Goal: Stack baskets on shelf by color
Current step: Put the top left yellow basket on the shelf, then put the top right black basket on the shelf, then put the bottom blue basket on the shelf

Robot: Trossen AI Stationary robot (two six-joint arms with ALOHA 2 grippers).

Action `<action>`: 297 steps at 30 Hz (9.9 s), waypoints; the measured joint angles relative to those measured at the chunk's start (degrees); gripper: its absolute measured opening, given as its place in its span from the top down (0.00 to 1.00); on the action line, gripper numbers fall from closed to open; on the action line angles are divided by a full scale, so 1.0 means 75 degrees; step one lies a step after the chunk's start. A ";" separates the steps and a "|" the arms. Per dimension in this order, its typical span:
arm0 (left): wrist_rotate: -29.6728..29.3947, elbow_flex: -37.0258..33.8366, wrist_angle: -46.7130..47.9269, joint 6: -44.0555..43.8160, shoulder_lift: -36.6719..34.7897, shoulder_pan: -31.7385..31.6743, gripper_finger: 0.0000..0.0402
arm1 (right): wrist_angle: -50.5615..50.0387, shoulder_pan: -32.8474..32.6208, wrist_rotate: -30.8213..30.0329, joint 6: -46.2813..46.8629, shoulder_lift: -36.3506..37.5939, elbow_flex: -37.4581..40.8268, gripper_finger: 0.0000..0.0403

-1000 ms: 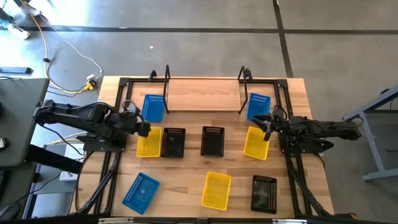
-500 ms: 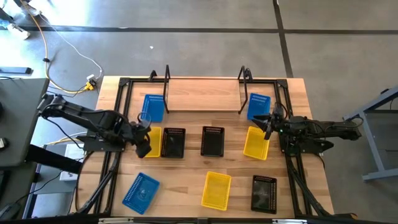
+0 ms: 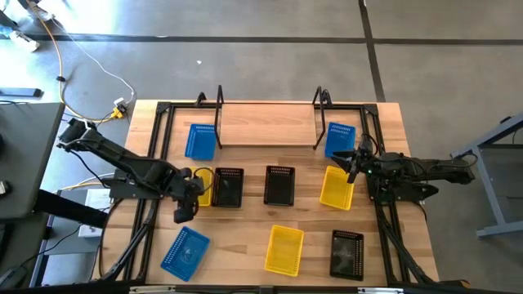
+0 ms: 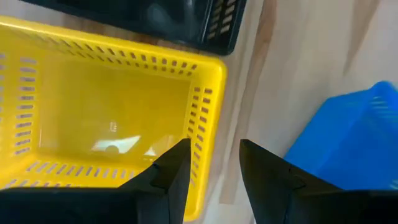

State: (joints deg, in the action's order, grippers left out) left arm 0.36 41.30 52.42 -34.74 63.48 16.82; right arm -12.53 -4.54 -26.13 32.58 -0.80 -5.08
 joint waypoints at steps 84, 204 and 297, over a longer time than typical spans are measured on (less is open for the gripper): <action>-0.1982 0.4438 -0.0676 0.7458 0.3807 -0.5643 1.00 | 0.1473 -0.0002 -0.0644 0.0180 -0.1296 -0.1283 0.76; -0.0670 0.6271 0.3616 0.3748 0.1692 -0.2280 0.72 | -0.3215 0.2231 0.1725 -0.7370 -0.9413 -0.6945 1.00; 0.0122 0.0854 -0.0487 -1.0559 0.2014 0.4114 0.72 | -0.5548 0.0077 0.2425 -0.3184 -1.1473 -0.9570 0.77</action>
State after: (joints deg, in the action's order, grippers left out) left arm 1.28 47.70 48.78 -113.93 78.58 47.68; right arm -54.14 -3.97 -7.94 8.70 -86.85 -76.86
